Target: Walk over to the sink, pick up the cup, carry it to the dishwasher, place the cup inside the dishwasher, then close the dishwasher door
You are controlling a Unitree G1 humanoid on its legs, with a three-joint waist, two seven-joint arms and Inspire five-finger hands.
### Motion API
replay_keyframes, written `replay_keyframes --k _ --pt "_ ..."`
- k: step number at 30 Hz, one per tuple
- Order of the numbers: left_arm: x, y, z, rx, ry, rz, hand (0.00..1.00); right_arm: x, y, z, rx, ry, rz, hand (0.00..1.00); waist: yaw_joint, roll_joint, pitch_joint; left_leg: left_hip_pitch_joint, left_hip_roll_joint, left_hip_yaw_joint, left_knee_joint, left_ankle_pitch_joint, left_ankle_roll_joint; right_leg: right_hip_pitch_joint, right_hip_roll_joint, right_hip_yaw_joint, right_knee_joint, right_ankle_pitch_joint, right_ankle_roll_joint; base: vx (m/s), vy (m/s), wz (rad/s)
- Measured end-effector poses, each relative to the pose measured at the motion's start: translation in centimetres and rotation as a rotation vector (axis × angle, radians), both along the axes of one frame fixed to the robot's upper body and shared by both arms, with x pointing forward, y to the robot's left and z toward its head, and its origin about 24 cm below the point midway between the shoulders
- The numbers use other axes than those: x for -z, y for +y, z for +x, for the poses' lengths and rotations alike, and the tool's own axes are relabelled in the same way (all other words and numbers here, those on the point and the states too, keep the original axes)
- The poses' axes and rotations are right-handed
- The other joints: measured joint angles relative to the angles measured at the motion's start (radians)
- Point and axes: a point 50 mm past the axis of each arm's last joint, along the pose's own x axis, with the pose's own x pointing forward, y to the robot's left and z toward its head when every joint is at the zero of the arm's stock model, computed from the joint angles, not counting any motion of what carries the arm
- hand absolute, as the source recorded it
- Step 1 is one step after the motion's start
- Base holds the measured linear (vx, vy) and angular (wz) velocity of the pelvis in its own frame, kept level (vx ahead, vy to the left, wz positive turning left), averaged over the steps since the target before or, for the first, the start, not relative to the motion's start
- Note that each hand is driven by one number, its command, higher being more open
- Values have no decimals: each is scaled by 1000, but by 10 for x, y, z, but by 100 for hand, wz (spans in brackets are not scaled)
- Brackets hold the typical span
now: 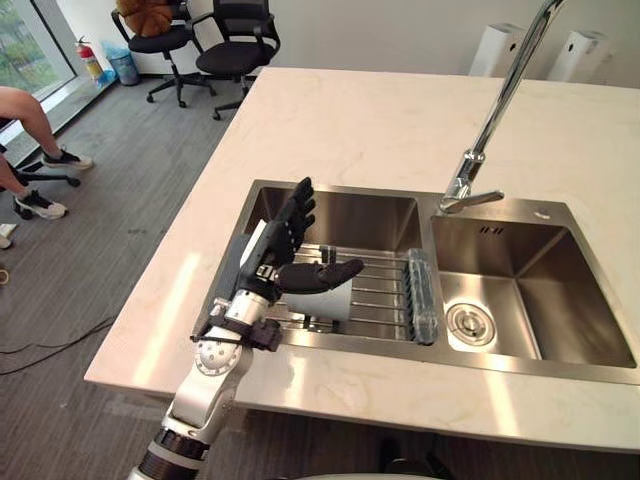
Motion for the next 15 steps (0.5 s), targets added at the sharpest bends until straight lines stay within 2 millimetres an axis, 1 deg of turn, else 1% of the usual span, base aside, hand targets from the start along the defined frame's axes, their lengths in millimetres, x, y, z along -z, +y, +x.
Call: replay_keyframes --k 1,2,3,5,8,10,15 --pt "0 4 -1 -18 -5 26 100 0 0 1 -11 3 -3 100 1 9 0 -2 0 -5 0 1 0 1 1 -5 0 0 0 -26 -30 17" --pt "0 9 -1 -41 -20 72 100 -1 -4 1 -28 7 -17 100 1 18 -3 -6 0 -16 -1 5 -1 2 1 -16 0 0 0 -28 -28 20" --pt "-1 11 -1 -50 -33 103 100 -1 -6 1 -41 10 -22 100 1 22 -3 -7 0 -21 -2 7 -1 5 1 -22 0 0 0 -33 -30 24" --pt "-7 22 -2 -72 -96 236 100 -2 -8 4 -86 16 -39 100 2 31 -3 -6 0 -36 -8 16 -3 12 0 -37 -4 0 -1 -55 -32 20" --pt "-14 34 -3 -70 -160 393 100 -3 -12 6 -124 20 -62 100 4 34 -5 -5 0 -50 -24 30 -5 16 -1 -49 -6 1 -3 -71 -30 14" --pt "-16 38 -3 -48 -175 460 100 -3 -14 7 -144 16 -65 100 3 35 -4 -4 0 -52 -30 35 -6 15 0 -51 -7 2 -5 -59 -20 4" --pt "-21 41 -3 19 -195 575 100 -4 -14 4 -156 -6 -51 100 -1 43 0 -3 0 -60 -45 47 -6 13 -1 -58 -7 3 -5 -29 -11 4"
